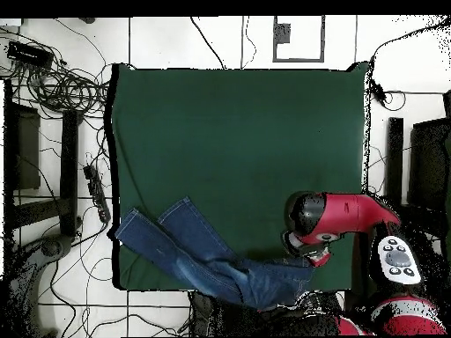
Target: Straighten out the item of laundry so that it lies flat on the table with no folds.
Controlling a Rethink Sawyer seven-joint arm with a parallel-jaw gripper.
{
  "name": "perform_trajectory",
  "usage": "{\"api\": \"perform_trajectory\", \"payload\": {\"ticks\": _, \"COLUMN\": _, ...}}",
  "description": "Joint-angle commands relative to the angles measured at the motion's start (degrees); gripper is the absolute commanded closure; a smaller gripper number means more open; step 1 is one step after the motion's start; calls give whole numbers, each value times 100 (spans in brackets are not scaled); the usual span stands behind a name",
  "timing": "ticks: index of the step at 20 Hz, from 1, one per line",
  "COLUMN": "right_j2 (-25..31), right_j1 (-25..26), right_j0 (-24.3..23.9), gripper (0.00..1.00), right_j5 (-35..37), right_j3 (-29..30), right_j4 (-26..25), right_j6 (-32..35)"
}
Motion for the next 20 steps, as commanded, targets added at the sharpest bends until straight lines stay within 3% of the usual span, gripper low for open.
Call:
{"api": "perform_trajectory", "payload": {"ticks": 1, "right_j2": 901, "right_j1": -661, "right_j0": 49, "gripper": 100, "right_j5": 1040, "right_j3": -676, "right_j4": -435, "right_j6": -3010}}
{"api": "perform_trajectory", "payload": {"ticks": 7, "right_j2": 980, "right_j1": -879, "right_j0": -8, "gripper": 100, "right_j5": 1219, "right_j3": -865, "right_j4": -704, "right_j6": -3456}}
{"api": "perform_trajectory", "payload": {"ticks": 20, "right_j2": 881, "right_j1": -395, "right_j0": -184, "gripper": 100, "right_j5": 189, "right_j3": -1549, "right_j4": -1631, "right_j6": -3906}}
